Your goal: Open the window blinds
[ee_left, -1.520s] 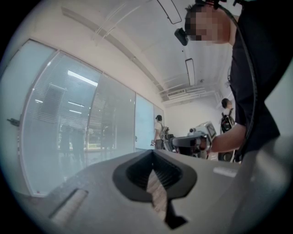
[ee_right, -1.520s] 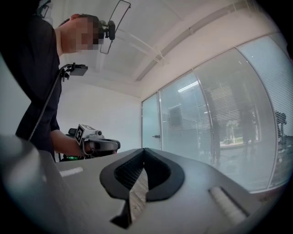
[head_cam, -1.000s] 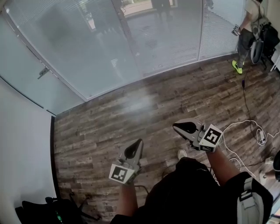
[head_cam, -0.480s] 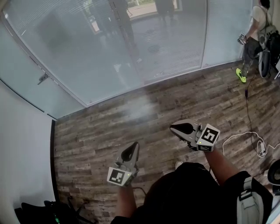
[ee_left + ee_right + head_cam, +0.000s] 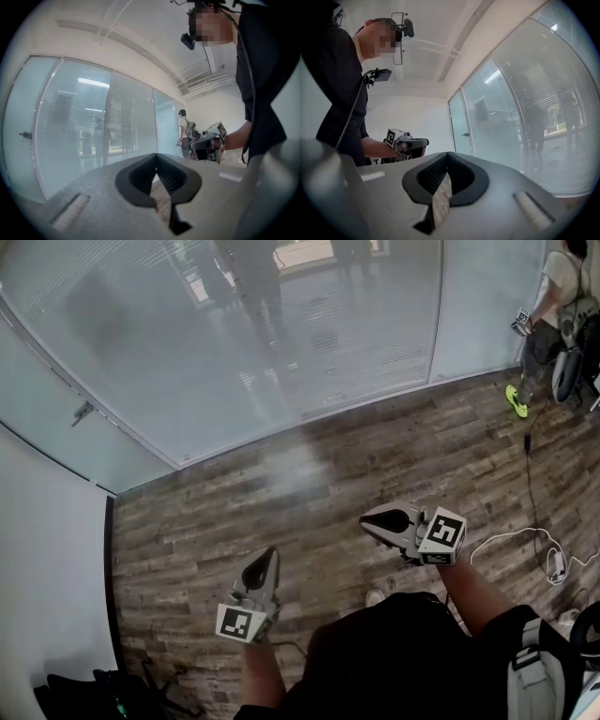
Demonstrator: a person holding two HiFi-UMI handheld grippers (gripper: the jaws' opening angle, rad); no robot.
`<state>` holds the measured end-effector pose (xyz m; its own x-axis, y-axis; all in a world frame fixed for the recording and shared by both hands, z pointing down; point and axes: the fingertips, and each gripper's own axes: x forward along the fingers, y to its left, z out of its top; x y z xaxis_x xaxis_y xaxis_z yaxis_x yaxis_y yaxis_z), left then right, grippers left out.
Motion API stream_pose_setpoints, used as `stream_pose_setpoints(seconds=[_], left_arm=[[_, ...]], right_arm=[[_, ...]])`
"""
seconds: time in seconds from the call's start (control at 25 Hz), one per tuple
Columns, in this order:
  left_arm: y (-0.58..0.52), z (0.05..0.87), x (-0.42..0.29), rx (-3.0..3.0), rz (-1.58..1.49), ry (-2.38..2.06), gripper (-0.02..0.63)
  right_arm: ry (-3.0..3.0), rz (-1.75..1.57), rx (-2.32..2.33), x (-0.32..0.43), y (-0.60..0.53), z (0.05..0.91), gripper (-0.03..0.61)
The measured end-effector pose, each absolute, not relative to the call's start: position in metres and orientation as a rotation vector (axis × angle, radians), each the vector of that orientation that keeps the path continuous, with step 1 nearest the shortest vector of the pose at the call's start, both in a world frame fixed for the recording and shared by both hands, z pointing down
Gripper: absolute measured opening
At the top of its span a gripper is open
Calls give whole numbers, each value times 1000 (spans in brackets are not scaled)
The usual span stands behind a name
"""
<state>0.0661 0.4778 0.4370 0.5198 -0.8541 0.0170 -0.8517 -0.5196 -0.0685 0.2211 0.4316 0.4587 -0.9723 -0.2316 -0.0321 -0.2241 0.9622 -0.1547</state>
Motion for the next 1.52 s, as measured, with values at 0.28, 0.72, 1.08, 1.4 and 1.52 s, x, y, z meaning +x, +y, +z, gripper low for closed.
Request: stream_pose_setpoints(seconds=[0.28,0.72,1.08,1.4,1.52], left_arm=[[467,442,76,-2695,-71,1547,5],[474,442,87,-2695,-106,1511,5],[474,436,101,-2706,-145,1458,5],[464,437,115,-2728,-152,1397,5],[456,440,113,-2734,-149,1400,5]], right_arm=[[3088,-218,-281,227,426,466,6],[2884,-409,-287,239,426,457,6],[2825,-407,-257,246,433,457,6],[2840,-368,-302,247,423,455,6],[2839,-364,-312,248,417,452,6]])
